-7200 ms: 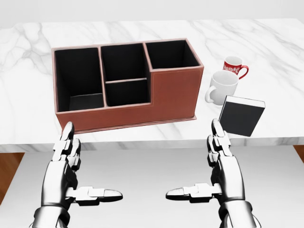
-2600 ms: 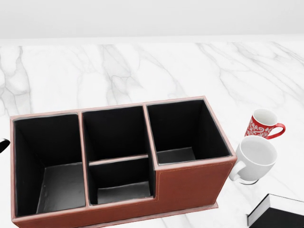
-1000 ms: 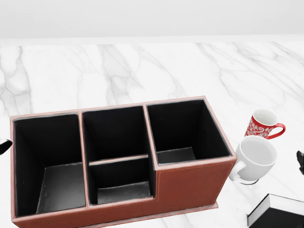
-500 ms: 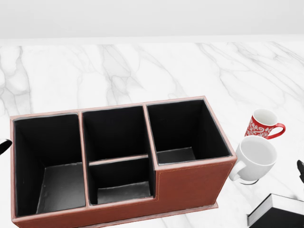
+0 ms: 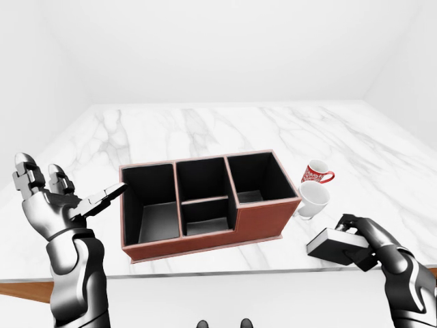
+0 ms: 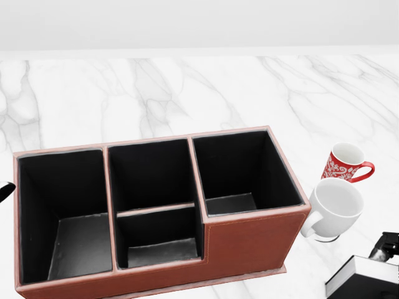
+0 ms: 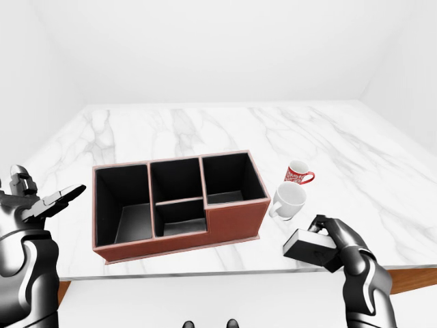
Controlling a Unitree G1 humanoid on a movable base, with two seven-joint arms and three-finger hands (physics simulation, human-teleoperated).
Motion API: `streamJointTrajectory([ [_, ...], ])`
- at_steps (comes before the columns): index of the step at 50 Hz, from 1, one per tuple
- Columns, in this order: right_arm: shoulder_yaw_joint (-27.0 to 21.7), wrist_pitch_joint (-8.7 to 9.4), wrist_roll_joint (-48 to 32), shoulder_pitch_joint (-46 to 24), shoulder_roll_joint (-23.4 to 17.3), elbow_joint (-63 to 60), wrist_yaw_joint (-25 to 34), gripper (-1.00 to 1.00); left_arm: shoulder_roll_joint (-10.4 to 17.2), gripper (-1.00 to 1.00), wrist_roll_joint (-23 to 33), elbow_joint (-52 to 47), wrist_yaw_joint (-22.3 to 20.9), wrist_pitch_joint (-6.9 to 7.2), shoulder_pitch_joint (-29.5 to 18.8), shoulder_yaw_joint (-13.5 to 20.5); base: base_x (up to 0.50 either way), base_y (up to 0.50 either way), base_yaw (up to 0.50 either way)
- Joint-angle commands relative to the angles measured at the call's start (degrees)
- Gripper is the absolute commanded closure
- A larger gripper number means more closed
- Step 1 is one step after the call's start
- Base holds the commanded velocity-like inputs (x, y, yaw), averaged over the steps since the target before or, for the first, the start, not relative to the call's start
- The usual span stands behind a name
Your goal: Pick up the book and place it in the right compartment of the caddy.
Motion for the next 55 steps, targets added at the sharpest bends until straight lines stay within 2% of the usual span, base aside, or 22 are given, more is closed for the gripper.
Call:
streamJointTrajectory([
  [1, 0.4, 0.00, -1.9, 2.1, 1.9, -0.4, 1.8, 1.00, -0.1, -1.00, 0.1, 0.4, -0.2, -0.50, 0.0, -0.1, 0.00, 0.00, 0.00],
  [3, 0.0, 0.00, -2.6, 2.6, 2.3, -3.3, 3.2, 1.00, -0.1, -1.00, 0.2, 0.9, -0.2, -0.88, 0.0, -0.1, 0.00, 0.00, 0.00],
  [8, -1.3, 0.00, -4.8, 3.5, 4.0, -12.6, 8.0, 1.00, 0.1, -1.00, 0.2, 0.4, 0.1, -0.41, 0.0, -0.1, 0.00, 0.00, 0.00],
  [10, -2.0, 0.00, -5.4, 3.0, 4.4, -15.5, 10.0, 1.00, 0.0, -1.00, 0.4, 0.7, -0.1, -0.70, 0.0, -0.1, 0.00, 0.00, 0.00],
  [13, -3.4, 0.00, -6.7, 1.5, 4.0, -21.4, 14.0, 1.00, 0.0, -1.00, 0.6, 0.3, 0.1, -0.44, 0.0, -0.2, 0.00, 0.00, 0.00],
  [26, -8.3, 0.00, -11.7, -8.9, -4.8, -37.6, 14.0, 1.00, 0.1, -1.00, 0.5, 0.2, 0.1, -0.22, -0.1, 0.0, 0.00, 0.00, 0.00],
  [31, -10.0, 0.00, -12.3, -13.5, -9.9, -39.7, 14.0, 1.00, 0.0, -1.00, 0.7, 0.4, 0.0, -0.50, 0.0, -0.1, 0.00, 0.00, 0.00],
  [32, -9.8, 0.00, -12.3, -15.7, -12.0, -39.3, 14.0, 1.00, 0.0, -1.00, 0.7, 0.3, 0.0, -0.48, 0.0, -0.1, 0.00, 0.00, 0.00],
  [36, -7.3, 0.00, -12.3, -22.7, -18.4, -37.5, 14.0, 1.00, 0.1, -1.00, 0.6, 0.2, 0.1, -0.33, -0.1, 0.1, 0.00, 0.00, 0.00],
  [37, -5.0, 0.00, -12.6, -27.7, -21.4, -35.5, 14.0, 1.00, 0.0, -1.00, 0.7, 0.2, 0.1, -0.42, -0.1, 0.0, 0.00, 0.00, 0.00],
  [39, -2.1, 0.00, -12.6, -32.2, -23.6, -32.8, 14.0, 1.00, 0.0, -1.00, 0.7, -0.1, 0.2, -0.05, -0.1, -0.1, 0.00, 0.00, 0.00],
  [42, 5.0, 0.00, -12.3, -43.2, -25.7, -25.9, 14.0, 1.00, 0.1, -1.00, 0.6, -0.2, 0.2, 0.12, -0.1, 0.1, 0.00, 0.00, 0.00],
  [45, 8.6, 0.00, -14.1, -50.0, -26.0, -21.3, 14.0, 1.00, 0.2, -1.00, 0.6, -0.4, 0.2, 0.28, -0.2, 0.0, 0.00, 0.00, 0.00],
  [47, 11.5, 0.00, -14.4, -57.2, -24.9, -17.1, 14.0, 1.00, 0.2, -1.00, 0.6, -0.6, 0.4, 0.60, -0.3, 0.1, 0.00, 0.00, 0.00],
  [55, 15.1, 0.00, -16.5, -69.2, -19.1, -6.7, 14.0, 1.00, 0.3, -1.00, 0.6, -0.2, 0.4, 0.49, -0.5, 0.1, 0.00, 0.00, 0.00],
])
